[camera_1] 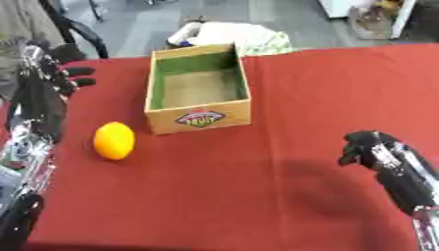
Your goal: Pick up objects on the table and place them in the box.
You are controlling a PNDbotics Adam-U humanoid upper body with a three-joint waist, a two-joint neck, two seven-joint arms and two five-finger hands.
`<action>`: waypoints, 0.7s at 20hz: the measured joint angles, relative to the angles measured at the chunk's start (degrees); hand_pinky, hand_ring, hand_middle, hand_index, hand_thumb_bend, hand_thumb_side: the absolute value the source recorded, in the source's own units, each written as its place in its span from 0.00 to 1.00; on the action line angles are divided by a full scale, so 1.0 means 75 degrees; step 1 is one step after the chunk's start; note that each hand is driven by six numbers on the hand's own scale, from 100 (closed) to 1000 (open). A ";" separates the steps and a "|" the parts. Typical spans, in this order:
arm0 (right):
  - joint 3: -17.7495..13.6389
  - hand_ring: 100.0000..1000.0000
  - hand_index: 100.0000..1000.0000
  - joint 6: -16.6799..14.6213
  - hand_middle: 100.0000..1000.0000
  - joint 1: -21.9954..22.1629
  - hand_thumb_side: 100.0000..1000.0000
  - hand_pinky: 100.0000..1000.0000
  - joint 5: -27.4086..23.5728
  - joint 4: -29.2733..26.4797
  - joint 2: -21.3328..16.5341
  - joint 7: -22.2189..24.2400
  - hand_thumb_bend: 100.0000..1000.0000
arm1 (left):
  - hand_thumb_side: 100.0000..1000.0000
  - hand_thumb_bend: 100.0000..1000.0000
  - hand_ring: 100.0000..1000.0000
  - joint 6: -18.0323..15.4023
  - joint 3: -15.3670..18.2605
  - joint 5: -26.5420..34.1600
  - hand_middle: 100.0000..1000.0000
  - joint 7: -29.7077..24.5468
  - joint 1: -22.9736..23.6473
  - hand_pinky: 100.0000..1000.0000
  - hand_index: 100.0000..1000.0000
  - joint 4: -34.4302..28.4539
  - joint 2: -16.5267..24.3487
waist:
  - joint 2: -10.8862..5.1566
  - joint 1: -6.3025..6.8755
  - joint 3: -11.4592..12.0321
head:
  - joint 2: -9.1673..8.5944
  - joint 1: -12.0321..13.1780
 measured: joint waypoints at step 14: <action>0.0000 0.50 0.67 0.0003 0.47 0.0001 0.59 0.55 0.0000 -0.0018 0.0000 -0.0034 0.00 | 0.96 0.00 0.61 0.0013 -0.0001 -0.0016 0.64 -0.0048 -0.0008 0.62 0.75 0.0003 0.0000 | 0.0002 0.0004 0.0002 | -0.0030 -0.0046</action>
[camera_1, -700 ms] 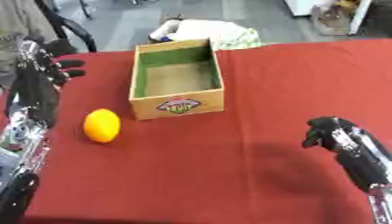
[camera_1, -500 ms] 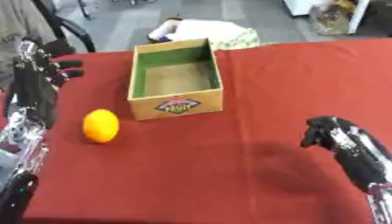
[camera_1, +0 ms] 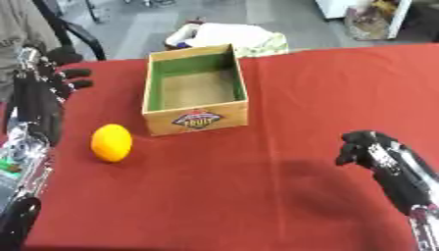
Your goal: Pick up objects on the table and place them in the box.
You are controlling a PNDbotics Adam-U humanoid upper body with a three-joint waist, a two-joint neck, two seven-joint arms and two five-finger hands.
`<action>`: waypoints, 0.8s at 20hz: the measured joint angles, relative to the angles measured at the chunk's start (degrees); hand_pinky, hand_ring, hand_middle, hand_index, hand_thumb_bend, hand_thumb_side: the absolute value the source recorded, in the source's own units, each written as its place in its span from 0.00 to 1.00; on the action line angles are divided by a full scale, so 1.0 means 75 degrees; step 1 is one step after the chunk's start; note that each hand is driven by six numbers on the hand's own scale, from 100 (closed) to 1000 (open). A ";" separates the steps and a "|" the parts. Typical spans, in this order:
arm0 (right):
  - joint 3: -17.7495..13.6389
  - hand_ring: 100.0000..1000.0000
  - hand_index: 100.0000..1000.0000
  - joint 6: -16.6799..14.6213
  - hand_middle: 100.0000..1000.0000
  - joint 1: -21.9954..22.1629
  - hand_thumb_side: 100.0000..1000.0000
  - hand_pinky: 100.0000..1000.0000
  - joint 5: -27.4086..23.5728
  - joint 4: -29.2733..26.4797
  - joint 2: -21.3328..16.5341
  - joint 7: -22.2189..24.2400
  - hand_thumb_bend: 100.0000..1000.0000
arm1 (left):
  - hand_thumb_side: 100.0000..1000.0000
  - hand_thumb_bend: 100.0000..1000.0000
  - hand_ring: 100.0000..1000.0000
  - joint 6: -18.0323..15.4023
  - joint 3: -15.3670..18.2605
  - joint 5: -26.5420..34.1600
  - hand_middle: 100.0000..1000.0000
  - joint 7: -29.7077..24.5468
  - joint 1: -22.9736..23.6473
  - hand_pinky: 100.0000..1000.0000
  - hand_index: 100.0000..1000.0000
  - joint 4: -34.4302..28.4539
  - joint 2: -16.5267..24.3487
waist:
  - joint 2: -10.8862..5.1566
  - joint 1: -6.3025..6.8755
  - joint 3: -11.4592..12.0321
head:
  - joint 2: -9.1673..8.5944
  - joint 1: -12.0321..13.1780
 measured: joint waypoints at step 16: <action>0.0048 0.50 0.67 0.0011 0.47 0.0051 0.59 0.55 0.0003 -0.0016 -0.0011 -0.0011 0.00 | 0.21 0.00 0.70 0.2324 -0.0052 -0.5957 0.73 -0.3279 -0.1308 0.69 0.80 0.1071 0.1257 | -0.0036 0.0054 -0.0065 | -0.0038 -0.0077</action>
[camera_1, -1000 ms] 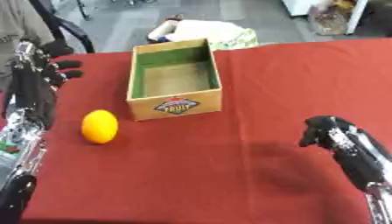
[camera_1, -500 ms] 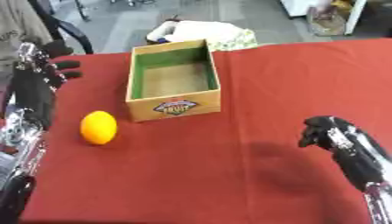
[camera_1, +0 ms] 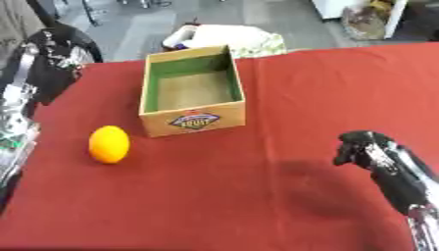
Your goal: Pick up objects on the table and place them in the box.
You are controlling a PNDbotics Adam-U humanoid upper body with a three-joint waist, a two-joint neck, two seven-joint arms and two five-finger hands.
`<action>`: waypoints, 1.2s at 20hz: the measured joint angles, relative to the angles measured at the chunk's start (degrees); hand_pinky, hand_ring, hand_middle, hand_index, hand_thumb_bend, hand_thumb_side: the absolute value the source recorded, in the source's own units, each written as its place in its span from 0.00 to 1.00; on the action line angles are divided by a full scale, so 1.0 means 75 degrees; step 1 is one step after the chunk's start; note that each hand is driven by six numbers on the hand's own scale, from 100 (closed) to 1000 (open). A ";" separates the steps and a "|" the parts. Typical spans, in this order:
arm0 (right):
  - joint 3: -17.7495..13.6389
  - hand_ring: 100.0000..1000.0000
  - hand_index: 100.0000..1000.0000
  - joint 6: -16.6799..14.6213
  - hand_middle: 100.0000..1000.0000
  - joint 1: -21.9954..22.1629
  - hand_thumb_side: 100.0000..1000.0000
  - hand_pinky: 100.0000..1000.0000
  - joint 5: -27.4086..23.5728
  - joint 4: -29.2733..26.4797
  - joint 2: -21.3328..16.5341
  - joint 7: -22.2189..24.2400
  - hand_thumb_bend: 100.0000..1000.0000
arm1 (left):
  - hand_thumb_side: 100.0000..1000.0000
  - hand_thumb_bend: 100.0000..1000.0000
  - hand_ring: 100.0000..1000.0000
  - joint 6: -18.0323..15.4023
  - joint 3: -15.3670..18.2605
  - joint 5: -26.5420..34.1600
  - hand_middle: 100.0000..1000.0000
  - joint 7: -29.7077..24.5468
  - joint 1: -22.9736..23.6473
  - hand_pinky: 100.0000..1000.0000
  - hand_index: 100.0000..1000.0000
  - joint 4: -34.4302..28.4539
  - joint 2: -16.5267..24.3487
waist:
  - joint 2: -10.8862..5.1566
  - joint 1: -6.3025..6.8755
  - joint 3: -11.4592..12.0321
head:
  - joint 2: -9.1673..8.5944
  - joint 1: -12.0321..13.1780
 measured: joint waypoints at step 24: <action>0.0001 0.49 0.67 0.0010 0.47 0.0010 0.59 0.55 0.0004 0.0000 -0.0037 0.0002 0.00 | 0.58 0.32 0.70 -0.0024 -0.0091 -0.3260 0.73 -0.4185 -0.0406 0.70 0.83 0.1285 0.0090 | -0.0008 0.0028 -0.0019 | -0.0035 -0.0039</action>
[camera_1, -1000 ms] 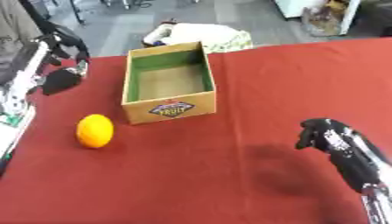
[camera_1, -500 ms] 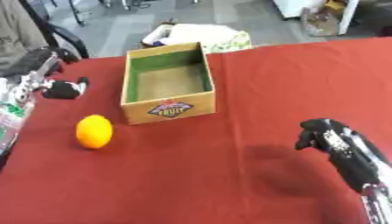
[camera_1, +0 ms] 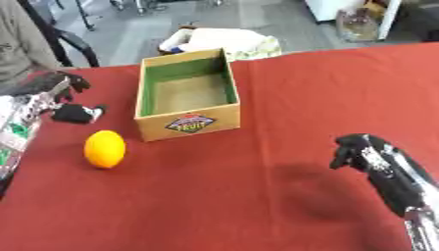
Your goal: Pick up objects on the table and place them in the box.
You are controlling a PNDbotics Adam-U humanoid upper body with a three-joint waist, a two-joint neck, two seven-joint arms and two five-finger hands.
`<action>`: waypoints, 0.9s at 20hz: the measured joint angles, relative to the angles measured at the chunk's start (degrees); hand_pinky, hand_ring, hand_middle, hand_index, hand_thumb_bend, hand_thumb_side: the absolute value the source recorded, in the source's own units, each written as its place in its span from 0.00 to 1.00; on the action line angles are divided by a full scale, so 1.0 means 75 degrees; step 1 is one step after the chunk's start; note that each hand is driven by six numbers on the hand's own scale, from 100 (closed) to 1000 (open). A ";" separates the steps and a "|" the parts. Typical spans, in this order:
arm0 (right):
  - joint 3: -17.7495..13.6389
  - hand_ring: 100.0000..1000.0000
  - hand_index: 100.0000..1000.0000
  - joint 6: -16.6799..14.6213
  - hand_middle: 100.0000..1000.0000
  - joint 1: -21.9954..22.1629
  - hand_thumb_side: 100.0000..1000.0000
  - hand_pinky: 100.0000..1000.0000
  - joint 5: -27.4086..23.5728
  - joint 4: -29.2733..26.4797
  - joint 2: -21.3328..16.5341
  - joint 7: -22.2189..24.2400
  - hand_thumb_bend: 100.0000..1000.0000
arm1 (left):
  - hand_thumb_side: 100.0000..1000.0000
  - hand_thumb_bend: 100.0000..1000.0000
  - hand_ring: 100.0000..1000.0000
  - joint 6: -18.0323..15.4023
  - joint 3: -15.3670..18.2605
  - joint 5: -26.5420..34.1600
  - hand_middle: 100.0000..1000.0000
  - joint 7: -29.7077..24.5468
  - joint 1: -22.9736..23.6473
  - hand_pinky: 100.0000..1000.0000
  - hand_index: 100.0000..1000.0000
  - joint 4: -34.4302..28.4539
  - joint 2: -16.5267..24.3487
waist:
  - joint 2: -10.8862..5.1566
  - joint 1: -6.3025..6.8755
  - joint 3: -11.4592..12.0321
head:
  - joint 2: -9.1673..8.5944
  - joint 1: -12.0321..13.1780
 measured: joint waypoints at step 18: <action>0.0000 0.49 0.67 0.0004 0.47 -0.0001 0.59 0.55 0.0001 0.0000 -0.0017 -0.0019 0.00 | 0.62 0.57 0.74 -0.0743 -0.0302 -0.0544 0.76 -0.1517 0.0120 0.73 0.85 0.0199 0.0006 | 0.0002 0.0016 -0.0011 | 0.0000 -0.0034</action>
